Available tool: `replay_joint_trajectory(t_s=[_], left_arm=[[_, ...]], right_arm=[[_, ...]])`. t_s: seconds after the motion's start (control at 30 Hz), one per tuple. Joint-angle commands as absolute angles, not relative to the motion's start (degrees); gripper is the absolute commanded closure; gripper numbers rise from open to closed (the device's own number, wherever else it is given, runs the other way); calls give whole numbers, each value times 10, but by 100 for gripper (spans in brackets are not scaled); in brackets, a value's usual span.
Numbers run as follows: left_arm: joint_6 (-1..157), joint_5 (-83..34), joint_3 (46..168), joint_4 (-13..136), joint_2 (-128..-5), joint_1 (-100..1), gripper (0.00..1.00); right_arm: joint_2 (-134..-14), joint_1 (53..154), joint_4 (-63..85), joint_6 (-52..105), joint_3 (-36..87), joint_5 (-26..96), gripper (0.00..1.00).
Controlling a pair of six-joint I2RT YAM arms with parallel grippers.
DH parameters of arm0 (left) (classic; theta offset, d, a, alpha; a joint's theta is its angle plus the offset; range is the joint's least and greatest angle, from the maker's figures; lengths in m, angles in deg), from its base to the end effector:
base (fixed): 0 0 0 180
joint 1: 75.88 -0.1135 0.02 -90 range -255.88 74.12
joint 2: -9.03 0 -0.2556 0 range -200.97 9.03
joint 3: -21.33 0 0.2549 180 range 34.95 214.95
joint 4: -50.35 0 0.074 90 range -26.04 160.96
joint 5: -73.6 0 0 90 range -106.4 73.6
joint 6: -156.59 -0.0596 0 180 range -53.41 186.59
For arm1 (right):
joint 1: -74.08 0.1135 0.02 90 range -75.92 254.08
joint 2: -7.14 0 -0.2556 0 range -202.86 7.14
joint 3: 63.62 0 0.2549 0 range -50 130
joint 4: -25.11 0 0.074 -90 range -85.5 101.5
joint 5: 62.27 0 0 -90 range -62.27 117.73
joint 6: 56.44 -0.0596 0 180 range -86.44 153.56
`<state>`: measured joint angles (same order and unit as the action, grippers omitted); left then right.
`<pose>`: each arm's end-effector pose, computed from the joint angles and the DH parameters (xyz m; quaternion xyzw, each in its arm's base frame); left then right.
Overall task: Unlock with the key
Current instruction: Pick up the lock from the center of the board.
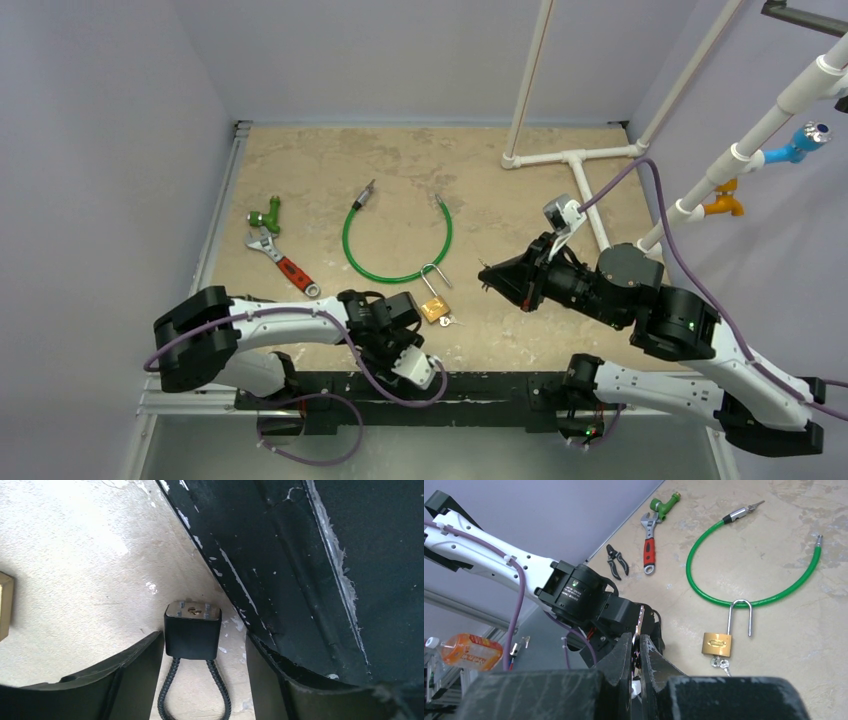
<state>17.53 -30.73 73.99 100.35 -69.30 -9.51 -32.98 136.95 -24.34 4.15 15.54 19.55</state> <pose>0.0789 -0.2172 0.1258 0.8406 0.5127 -0.1410 0.1037 0.0775 0.1326 0.4147 -0.1769 0.7471 0.4223 0.4819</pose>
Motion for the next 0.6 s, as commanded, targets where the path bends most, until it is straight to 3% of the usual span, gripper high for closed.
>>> replay_joint_trajectory(t_s=[0.0,0.13,0.23,0.37,0.57], left_arm=[[188,-285,731,967,-693,-89,43],[199,-267,749,970,-728,-82,48],[209,-249,758,967,-751,-75,66],[220,-231,768,966,-733,-75,100],[205,-178,912,1125,-636,-164,100]], right_arm=[[-334,1368,-238,46,187,180,100],[-335,1367,-242,46,194,177,100],[-335,1367,-246,46,198,176,100],[-344,1367,-247,54,206,176,100],[-380,1367,-255,82,252,178,100]])
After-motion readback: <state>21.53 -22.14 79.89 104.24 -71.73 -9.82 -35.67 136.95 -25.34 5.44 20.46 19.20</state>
